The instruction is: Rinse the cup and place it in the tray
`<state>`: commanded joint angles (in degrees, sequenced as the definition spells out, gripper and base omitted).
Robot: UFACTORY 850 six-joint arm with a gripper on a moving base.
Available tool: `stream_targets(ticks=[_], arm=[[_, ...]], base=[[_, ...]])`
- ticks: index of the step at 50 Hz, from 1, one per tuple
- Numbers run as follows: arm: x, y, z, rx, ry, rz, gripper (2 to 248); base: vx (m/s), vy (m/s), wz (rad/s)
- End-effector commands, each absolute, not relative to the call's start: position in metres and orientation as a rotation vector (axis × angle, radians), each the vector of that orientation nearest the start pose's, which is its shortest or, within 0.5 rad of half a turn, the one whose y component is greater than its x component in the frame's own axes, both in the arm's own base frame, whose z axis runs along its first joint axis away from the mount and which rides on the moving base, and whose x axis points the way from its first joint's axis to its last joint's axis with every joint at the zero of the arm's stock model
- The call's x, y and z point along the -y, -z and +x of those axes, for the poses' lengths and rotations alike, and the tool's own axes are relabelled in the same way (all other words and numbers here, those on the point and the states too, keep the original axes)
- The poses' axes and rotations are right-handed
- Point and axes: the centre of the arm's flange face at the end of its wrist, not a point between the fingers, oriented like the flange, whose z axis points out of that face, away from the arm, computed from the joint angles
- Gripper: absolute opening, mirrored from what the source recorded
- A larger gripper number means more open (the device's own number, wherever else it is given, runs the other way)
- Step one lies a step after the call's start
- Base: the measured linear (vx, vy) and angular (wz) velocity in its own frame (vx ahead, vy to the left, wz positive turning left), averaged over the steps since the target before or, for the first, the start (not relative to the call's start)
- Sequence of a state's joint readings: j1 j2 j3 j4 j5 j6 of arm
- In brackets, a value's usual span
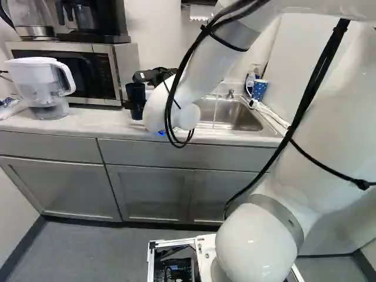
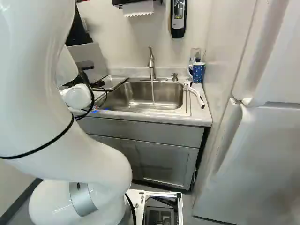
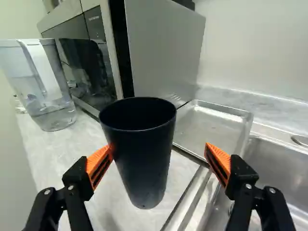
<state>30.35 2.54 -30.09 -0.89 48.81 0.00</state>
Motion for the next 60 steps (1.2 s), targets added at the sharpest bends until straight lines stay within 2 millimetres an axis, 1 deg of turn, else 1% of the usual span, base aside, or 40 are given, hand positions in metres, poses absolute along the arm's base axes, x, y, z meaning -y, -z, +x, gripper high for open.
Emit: stream_targets(ticks=[9,14,42,43,47,48,52,53,58,59,60], arm=[[-0.2177,-0.4582,0.3696,0.574,1.820,-2.033,247],[-0.2178,-0.4536,0.3698,0.576,1.813,-2.040,247],[-0.2227,-0.4536,0.3708,0.584,1.808,-2.035,247],[-0.2227,-0.4536,0.3708,0.584,1.808,-2.035,236],[-0.2227,-0.4536,0.3708,0.584,1.808,-2.035,236],[-0.2227,-0.4536,0.3708,0.584,1.808,-2.035,197],[-0.2227,-0.4536,0.3708,0.584,1.808,-2.035,197],[-0.2227,-0.4536,0.3708,0.584,1.808,-2.035,158],[-0.2227,-0.4536,0.3708,0.584,1.808,-2.035,158],[-0.2227,-0.4536,0.3708,0.584,1.808,-2.035,127],[-0.2227,-0.4536,0.3708,0.584,1.808,-2.035,127]], base=[[0.000,0.000,0.000],[0.000,0.000,0.000],[0.000,0.000,0.000],[0.000,0.000,0.000],[0.000,0.000,0.000],[0.000,0.000,0.000],[0.000,0.000,0.000],[0.000,0.000,0.000],[0.000,0.000,0.000],[0.000,0.000,0.000],[0.000,0.000,0.000]])
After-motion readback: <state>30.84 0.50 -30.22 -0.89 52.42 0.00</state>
